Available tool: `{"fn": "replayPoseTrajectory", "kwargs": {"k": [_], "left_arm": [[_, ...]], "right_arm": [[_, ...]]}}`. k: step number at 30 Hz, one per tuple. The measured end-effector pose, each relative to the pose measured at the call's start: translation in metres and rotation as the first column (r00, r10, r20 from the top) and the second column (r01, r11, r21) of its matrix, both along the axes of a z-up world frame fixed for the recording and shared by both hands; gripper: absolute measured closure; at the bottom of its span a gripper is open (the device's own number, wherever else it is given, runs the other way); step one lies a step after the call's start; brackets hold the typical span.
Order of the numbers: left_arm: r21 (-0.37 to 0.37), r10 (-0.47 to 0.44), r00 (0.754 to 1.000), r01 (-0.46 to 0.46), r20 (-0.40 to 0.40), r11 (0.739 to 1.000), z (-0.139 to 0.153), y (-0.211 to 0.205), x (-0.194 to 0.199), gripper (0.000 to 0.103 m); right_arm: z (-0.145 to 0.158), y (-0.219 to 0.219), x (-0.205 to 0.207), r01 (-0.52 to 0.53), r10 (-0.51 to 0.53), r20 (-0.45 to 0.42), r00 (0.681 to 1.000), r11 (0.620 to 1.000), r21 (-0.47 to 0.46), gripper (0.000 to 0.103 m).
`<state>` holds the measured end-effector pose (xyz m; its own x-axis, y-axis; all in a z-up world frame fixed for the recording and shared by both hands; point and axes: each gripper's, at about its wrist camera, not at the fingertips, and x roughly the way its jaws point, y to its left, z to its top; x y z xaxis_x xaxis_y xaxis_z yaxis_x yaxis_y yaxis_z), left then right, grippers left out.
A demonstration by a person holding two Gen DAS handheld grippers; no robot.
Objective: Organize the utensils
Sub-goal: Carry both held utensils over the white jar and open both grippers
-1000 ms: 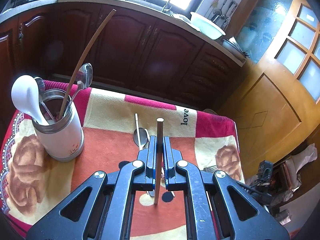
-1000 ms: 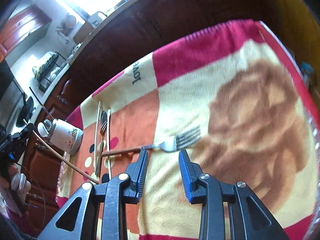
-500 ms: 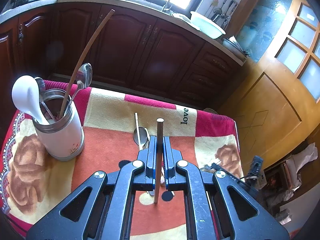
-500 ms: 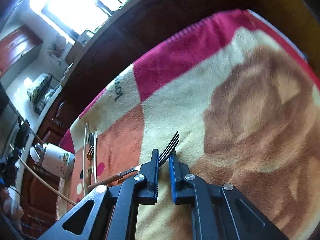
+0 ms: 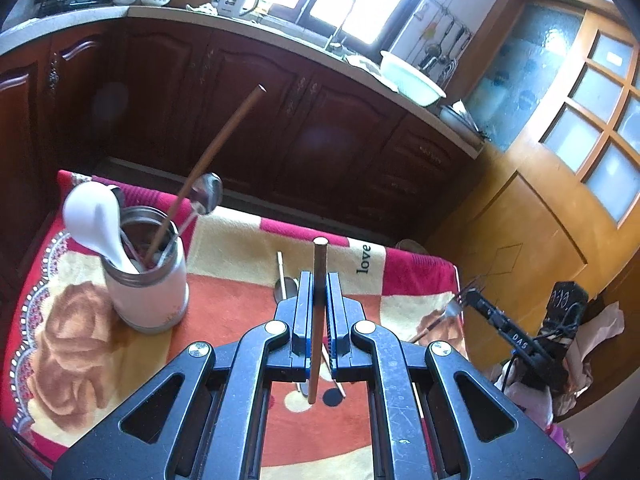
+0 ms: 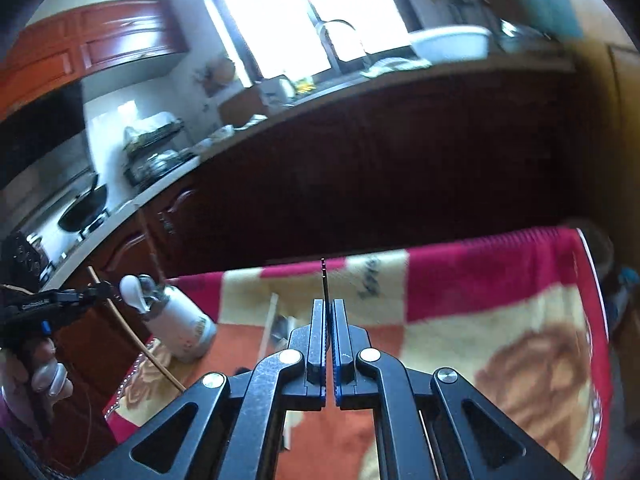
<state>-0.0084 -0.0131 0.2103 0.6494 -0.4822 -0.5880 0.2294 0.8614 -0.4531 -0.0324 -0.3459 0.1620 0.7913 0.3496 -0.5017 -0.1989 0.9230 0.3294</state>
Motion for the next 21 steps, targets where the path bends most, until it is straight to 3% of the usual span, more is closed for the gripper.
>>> {"fn": "replayPoseTrajectory", "kwargs": {"k": [9, 16, 21], "left_arm": [[-0.001, 0.084, 0.993, -0.084, 0.085, 0.996, 0.047, 0.057, -0.007, 0.099], [0.023, 0.211, 0.962, -0.218, 0.171, 0.976, 0.08, 0.104, 0.003, 0.099], [0.052, 0.266, 0.939, -0.283, 0.22, 0.958, 0.089, 0.125, 0.021, 0.099]], "right_arm": [[0.059, 0.08, 0.025, -0.169, 0.169, 0.113, 0.979, 0.985, -0.009, 0.101], [0.097, 0.163, 0.057, -0.27, 0.272, 0.191, 0.943, 0.962, -0.04, 0.101], [0.108, 0.219, 0.077, -0.3, 0.319, 0.223, 0.921, 0.947, -0.115, 0.101]]}}
